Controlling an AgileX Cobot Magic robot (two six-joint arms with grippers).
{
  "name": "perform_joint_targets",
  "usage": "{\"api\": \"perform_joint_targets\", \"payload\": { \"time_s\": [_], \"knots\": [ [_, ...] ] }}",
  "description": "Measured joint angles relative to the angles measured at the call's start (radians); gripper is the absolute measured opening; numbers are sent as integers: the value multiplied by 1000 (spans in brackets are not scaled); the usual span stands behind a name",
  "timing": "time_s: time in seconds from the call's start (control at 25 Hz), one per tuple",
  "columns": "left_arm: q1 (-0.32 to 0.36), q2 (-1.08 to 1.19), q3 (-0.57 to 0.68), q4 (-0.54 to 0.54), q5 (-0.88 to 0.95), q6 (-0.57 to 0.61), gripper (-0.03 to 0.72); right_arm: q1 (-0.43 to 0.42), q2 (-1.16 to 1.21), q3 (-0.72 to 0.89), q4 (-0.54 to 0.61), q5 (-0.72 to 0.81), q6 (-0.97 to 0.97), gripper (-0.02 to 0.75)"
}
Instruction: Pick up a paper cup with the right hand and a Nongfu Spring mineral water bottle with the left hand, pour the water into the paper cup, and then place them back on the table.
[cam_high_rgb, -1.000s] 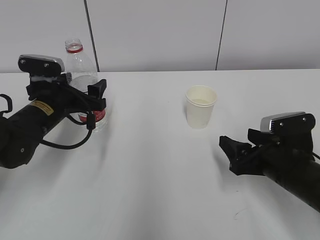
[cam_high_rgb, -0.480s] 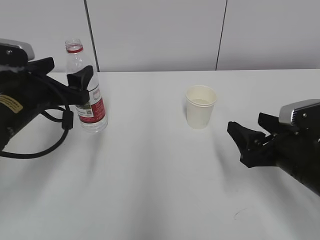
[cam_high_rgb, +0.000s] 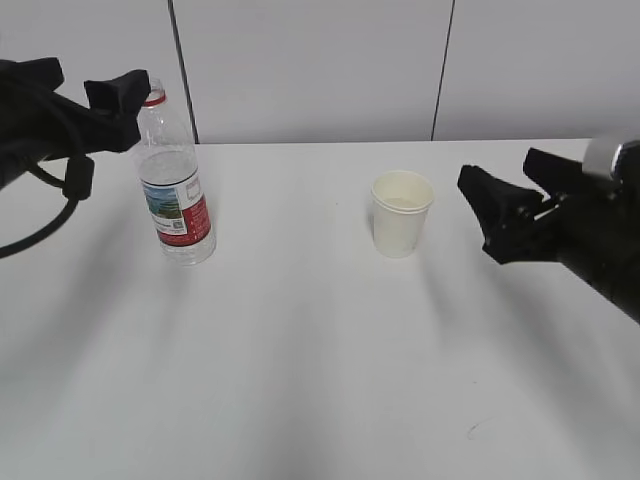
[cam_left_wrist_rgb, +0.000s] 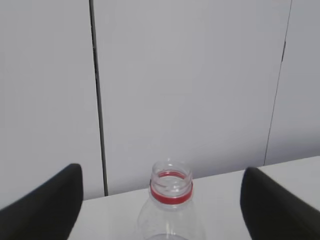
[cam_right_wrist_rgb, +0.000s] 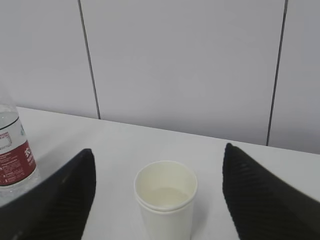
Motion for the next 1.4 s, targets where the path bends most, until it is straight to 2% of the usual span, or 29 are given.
{"api": "perform_joint_targets", "payload": {
  "time_s": [0.2,0.48,0.72,0.88,1.0,1.12,1.24,1.4],
  "knots": [
    [2,-70,-143,-7,310,7,571,0,-74,-159,-2,328,5,584],
    [28,-84,-416,-8,839,8,568,0,-164,-447,-2,907,28,583],
    [49,-85,-618,0,1211,8,564,0,-183,-739,29,1511,28,582],
    [60,-87,-694,11,1466,10,564,0,-183,-913,45,1834,28,582],
    [68,-87,-703,25,1632,2,564,0,-184,-1015,47,2012,28,582],
    [72,-87,-703,87,1799,-63,564,0,-185,-1078,53,2138,35,582],
    [73,-87,-703,143,1937,-125,564,0,-185,-1094,60,2235,57,582],
    [75,-87,-705,159,2003,-157,564,0,-179,-1094,74,2307,71,582]
  ]
}}
